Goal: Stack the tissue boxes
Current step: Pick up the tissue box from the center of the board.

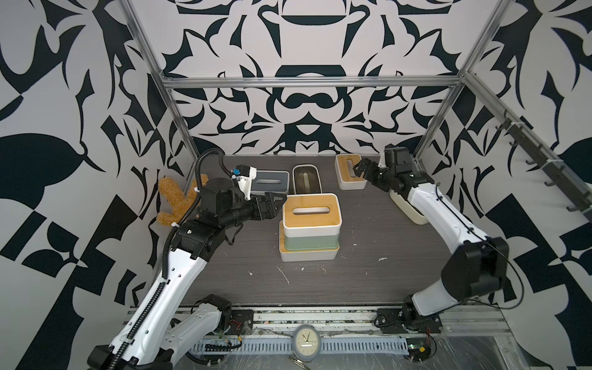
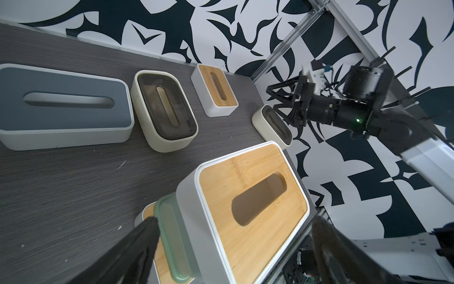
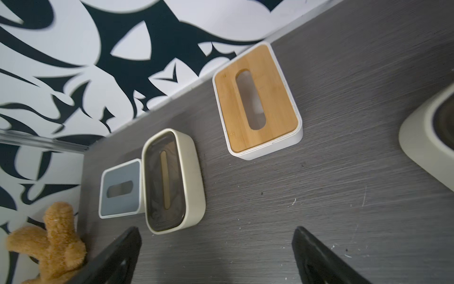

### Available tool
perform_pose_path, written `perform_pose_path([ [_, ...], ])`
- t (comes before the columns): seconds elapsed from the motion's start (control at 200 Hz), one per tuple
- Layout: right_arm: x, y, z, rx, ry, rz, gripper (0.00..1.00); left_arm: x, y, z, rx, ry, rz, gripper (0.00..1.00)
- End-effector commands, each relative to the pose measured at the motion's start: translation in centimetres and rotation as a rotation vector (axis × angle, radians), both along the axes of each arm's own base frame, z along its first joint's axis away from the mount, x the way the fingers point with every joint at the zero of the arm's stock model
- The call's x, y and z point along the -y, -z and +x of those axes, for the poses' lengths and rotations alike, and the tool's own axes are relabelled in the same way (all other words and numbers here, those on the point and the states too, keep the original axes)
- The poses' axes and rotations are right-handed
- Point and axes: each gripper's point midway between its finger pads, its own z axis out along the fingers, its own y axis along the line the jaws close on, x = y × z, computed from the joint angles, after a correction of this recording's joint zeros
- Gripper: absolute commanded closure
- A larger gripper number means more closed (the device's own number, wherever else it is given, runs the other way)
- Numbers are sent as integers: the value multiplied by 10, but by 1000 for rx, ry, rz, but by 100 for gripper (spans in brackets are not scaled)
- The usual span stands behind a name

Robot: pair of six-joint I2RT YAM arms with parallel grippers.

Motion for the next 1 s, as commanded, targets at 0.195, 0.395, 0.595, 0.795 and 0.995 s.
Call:
perform_pose_path([
  [0.195,-18,45,78,-100,-188,-160,8,4,-10,5,69,10,-43,1],
  [0.395,-22,70,111,-127,-234,-223,11,6,-6,3,52,22,-54,1],
  [0.595,-25,90,132,-110,-251,-244,11,7,-5,0,40,30,-69,1],
  [0.795,-33,117,135,-150,-270,-209,13,4,-5,-2,40,17,-70,1],
  [0.995,-32,139,125,-210,-258,-285,22,2,-7,-4,39,10,-69,1],
])
